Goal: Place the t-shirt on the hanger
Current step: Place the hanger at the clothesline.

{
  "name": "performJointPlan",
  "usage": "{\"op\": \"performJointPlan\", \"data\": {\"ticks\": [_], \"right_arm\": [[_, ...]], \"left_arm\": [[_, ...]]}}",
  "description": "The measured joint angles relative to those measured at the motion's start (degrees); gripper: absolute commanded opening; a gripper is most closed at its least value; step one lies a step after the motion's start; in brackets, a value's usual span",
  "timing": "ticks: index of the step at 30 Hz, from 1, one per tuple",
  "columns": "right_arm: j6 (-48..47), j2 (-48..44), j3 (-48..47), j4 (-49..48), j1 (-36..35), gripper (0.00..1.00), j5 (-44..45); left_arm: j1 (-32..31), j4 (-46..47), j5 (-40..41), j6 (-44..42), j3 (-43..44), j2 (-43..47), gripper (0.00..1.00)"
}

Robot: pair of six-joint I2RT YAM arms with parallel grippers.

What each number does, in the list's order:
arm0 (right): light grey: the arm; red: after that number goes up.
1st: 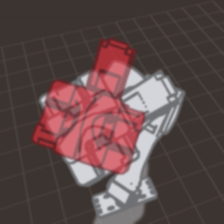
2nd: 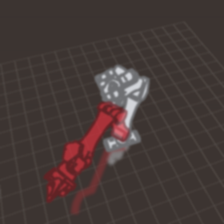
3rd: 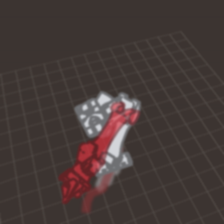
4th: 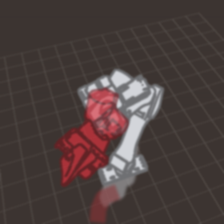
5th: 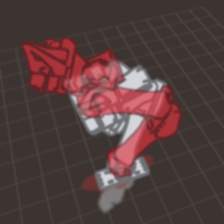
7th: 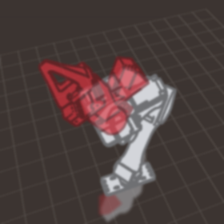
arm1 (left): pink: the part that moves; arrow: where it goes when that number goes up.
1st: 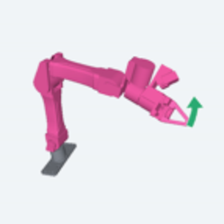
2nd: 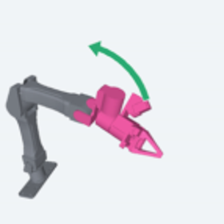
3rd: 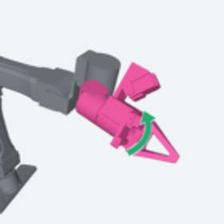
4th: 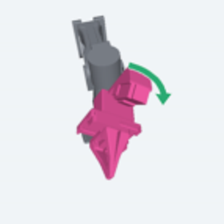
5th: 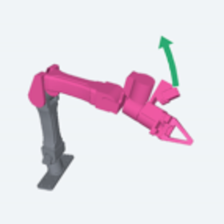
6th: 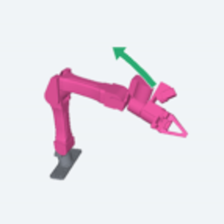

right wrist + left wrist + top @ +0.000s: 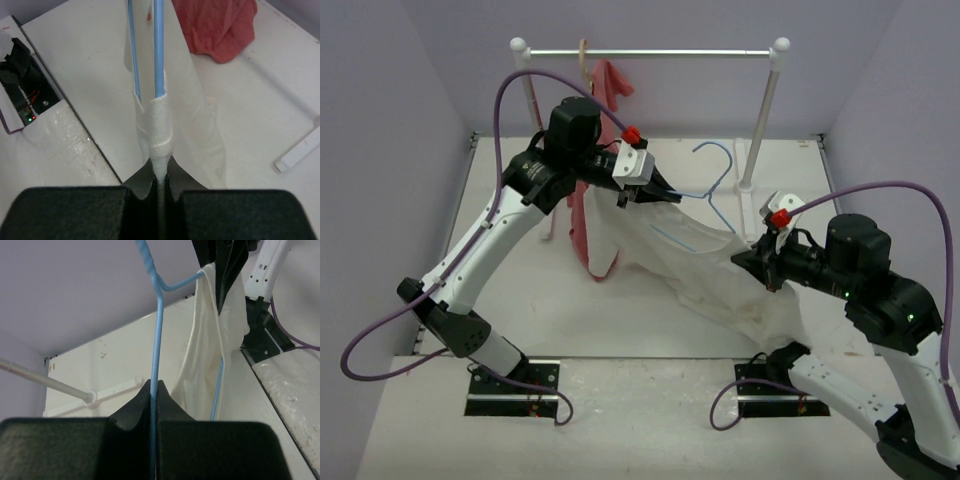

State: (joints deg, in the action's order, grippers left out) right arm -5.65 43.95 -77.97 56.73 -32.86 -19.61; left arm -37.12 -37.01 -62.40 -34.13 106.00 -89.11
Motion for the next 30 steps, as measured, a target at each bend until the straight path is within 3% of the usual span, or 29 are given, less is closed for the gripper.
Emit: {"op": "performJointPlan", "data": {"ticks": [1,3,6,9,14,17,23,30], "right_arm": [[0.47,0.01,0.0,-0.43,0.1,0.0,0.84],[2.6,-0.76,0.01,-1.31,0.06,0.0,3.71],[6.44,-2.33,-0.03,-1.41,-0.2,0.0,8.74],[10.0,-2.56,-1.84,-0.59,-0.2,0.0,14.45],[14.01,-0.24,-6.57,-0.23,-0.2,0.0,25.28],[15.79,2.54,-10.74,-0.01,-0.2,0.0,29.81],[20.2,15.67,-21.78,0.42,-0.2,0.0,36.1],[24.95,22.83,-16.07,-6.31,-0.2,0.0,38.58]], "left_arm": [[0.1,1.37,-0.08,1.4,-0.2,0.05,0.24],[0.19,6.93,2.53,6.23,-1.84,0.52,0.99],[0.4,18.41,12.47,16.45,-6.65,2.45,1.0],[0.41,26.59,29.64,25.08,-11.59,5.94,1.0],[0.7,31.38,57.0,36.08,-12.67,12.21,1.0],[0.78,31.5,68.08,41.08,-13.31,18.3,1.0],[0.85,30.56,73.96,47.53,-23.33,34.38,1.0],[0.85,24.46,74.67,48.91,-35.72,46.82,1.0]]}}
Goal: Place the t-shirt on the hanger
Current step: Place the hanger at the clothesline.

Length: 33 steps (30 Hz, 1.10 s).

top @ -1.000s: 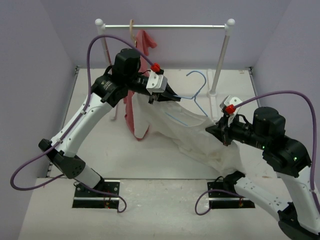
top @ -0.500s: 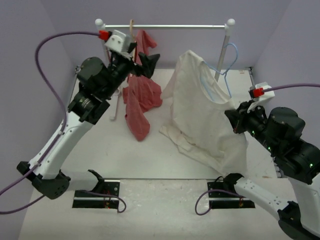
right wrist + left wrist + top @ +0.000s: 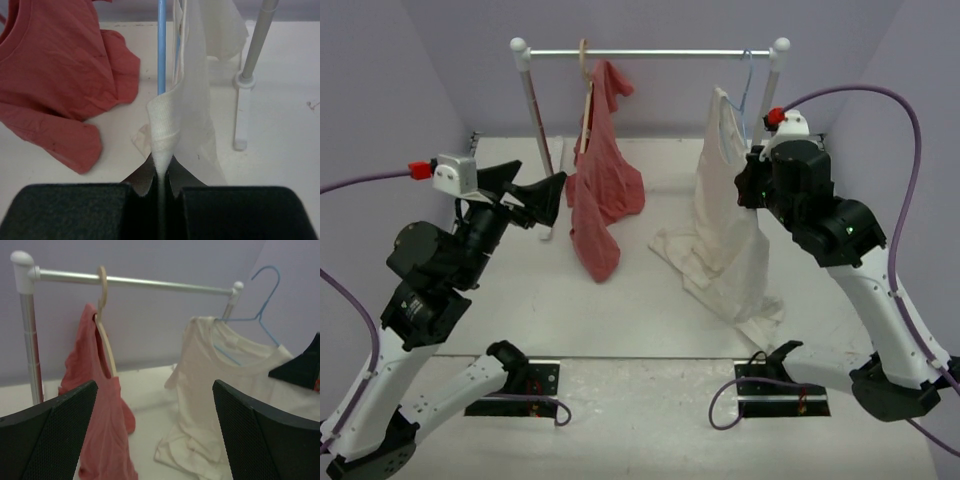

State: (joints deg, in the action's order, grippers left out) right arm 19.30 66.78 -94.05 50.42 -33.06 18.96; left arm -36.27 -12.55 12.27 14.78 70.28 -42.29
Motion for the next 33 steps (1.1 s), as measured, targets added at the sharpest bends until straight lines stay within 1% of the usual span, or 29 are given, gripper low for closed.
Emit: {"op": "performJointPlan", "data": {"ticks": [4,6,9,13,16,23,27,33], "right_arm": [[1.11,1.29,2.98,-5.26,0.0,0.0,0.29],[1.48,2.82,2.94,-7.98,0.1,0.0,1.23],[2.07,6.35,1.6,-10.2,0.4,0.0,1.82],[3.37,11.49,-1.32,-12.06,1.45,0.0,2.2],[4.15,15.67,-4.53,-12.95,2.68,0.0,1.99],[5.48,22.18,-7.85,-14.98,4.53,0.0,0.8],[6.61,23.6,-6.17,-17.08,4.52,0.0,-0.03],[8.37,23.63,-2.04,-19.33,4.42,0.0,-0.63]], "left_arm": [[0.0,-5.72,-0.02,-0.48,-6.98,3.99,1.0],[0.0,-6.74,-0.15,-0.59,-10.57,6.08,1.0],[0.0,-9.63,-0.54,0.01,-17.34,10.66,1.0],[0.0,-11.97,-0.76,1.18,-23.24,16.91,1.0],[0.0,-13.19,-0.49,1.16,-25.62,20.73,1.0],[0.0,-13.58,0.36,1.16,-29.45,27.03,1.0],[0.0,-13.83,0.86,1.18,-30.95,28.87,1.0],[-0.01,-13.77,1.04,1.18,-31.63,28.83,1.0]]}}
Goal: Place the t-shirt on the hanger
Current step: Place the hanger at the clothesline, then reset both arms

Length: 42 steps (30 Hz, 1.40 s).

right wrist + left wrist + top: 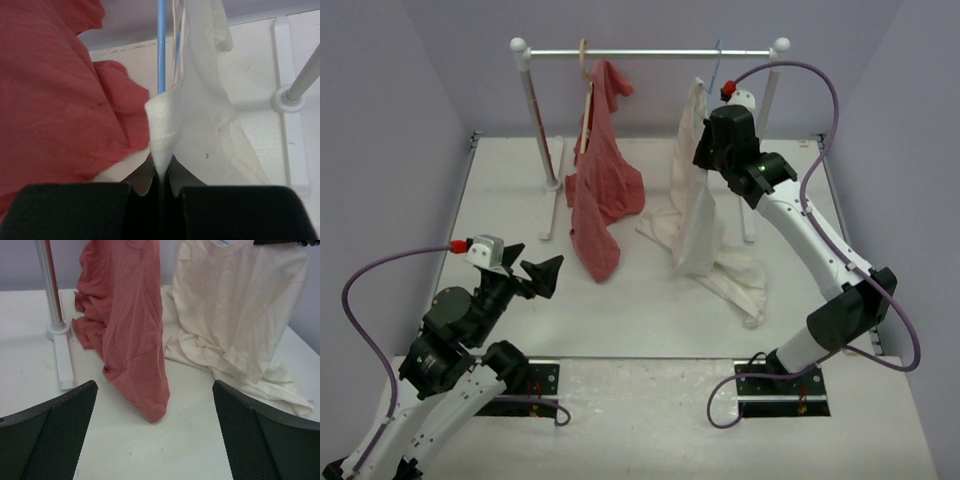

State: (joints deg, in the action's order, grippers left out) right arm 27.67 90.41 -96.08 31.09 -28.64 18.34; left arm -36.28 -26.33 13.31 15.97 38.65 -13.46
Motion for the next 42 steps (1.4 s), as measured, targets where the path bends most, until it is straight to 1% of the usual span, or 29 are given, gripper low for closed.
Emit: {"op": "performJointPlan", "data": {"ticks": [2,3,5,6,8,11,12,14,17,20,26,27,30,32,36,39,42], "right_arm": [[0.79,-0.01,1.37,-1.06,-0.17,0.0,0.06],[1.07,-0.02,2.11,-1.63,-0.3,0.02,0.07],[1.57,-0.04,3.53,-2.57,-0.67,0.12,0.14],[1.79,-0.05,4.14,-3.14,-0.82,0.32,0.1],[2.22,-0.1,5.13,-4.03,-0.99,0.47,-0.03],[2.28,-0.58,6.67,-5.35,-1.06,0.82,-1.0],[2.19,-0.95,7.23,-5.59,-1.08,0.88,-1.4],[1.79,-1.79,8.07,-5.71,-1.1,0.95,-1.71],[1.02,-3.56,8.58,-5.18,-1.08,0.98,-1.65],[-0.21,-7.28,10.8,-5.21,-1.08,0.99,-1.0],[-2.17,-20.23,18.39,-3.83,-0.92,0.99,-0.55],[-2.31,-22.48,20.04,-5.17,-0.74,0.99,-0.12],[-2.55,-32.54,28.29,-3.38,-0.11,0.99,0.53],[-2.79,-39.0,32.72,-0.5,0.25,0.99,0.7],[-4.26,-51.23,37.53,3.26,0.26,0.99,1.97],[-5.21,-58.88,36.95,7.12,0.3,0.99,3.47],[-5.84,-62.19,33.19,11.16,0.3,0.99,5.0]], "left_arm": [[-0.01,0.02,-0.09,0.0,-0.13,-0.2,1.0],[0.0,0.03,-0.12,0.0,-0.19,-0.21,1.0],[-0.01,0.14,-0.3,0.0,-0.36,-0.18,1.0],[-0.01,0.16,-0.4,0.02,-0.51,-0.14,1.0],[-0.01,0.16,-0.52,0.0,-0.83,-0.06,1.0],[-0.01,0.14,-0.66,0.0,-1.05,-0.01,1.0],[-0.01,0.15,-0.67,0.0,-1.05,-0.01,1.0],[-0.01,0.15,-0.69,0.0,-1.05,-0.01,1.0],[-0.01,0.15,-0.69,0.0,-1.05,-0.01,1.0],[-0.01,0.17,-0.71,0.0,-1.05,-0.01,1.0],[-0.01,0.17,-0.97,0.0,-1.05,-0.01,1.0],[-0.01,0.17,-0.96,0.0,-1.05,-0.01,1.0],[-0.01,0.14,0.54,0.17,-1.03,-0.88,1.0],[-0.03,-0.74,4.04,1.23,-0.67,-3.06,1.0],[0.05,-4.68,16.8,6.08,1.18,-9.66,1.0],[0.59,-8.57,25.06,9.67,1.62,-12.36,1.0],[1.29,-12.17,30.55,12.84,2.36,-12.56,1.0]]}}
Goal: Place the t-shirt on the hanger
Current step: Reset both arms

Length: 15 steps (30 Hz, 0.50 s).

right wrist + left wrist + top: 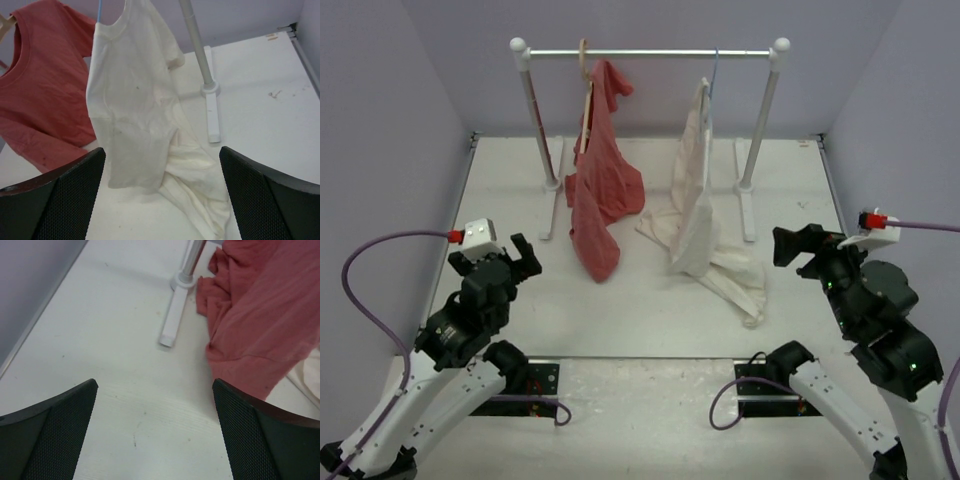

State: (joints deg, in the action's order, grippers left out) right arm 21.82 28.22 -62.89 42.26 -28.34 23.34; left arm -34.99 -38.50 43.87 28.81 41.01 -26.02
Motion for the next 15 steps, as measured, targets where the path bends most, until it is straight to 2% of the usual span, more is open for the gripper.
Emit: {"op": "performJointPlan", "data": {"ticks": [4,7,12,15], "right_arm": [[-0.53,-1.23,-2.57,4.32,0.0,0.99,3.32],[-1.39,-4.49,-0.49,6.53,0.0,0.99,6.2],[-2.43,-12.86,3.39,9.57,0.0,0.99,8.72],[-2.85,-15.29,4.49,10.37,0.0,0.99,9.3]], "left_arm": [[0.19,0.53,2.73,-0.31,0.03,3.95,1.0],[0.23,2.5,3.13,-3.14,0.11,6.02,1.0],[0.27,7.05,6.27,-8.94,2.05,2.29,1.0],[2.3,11.05,5.26,-10.77,1.71,-0.26,1.0]]}}
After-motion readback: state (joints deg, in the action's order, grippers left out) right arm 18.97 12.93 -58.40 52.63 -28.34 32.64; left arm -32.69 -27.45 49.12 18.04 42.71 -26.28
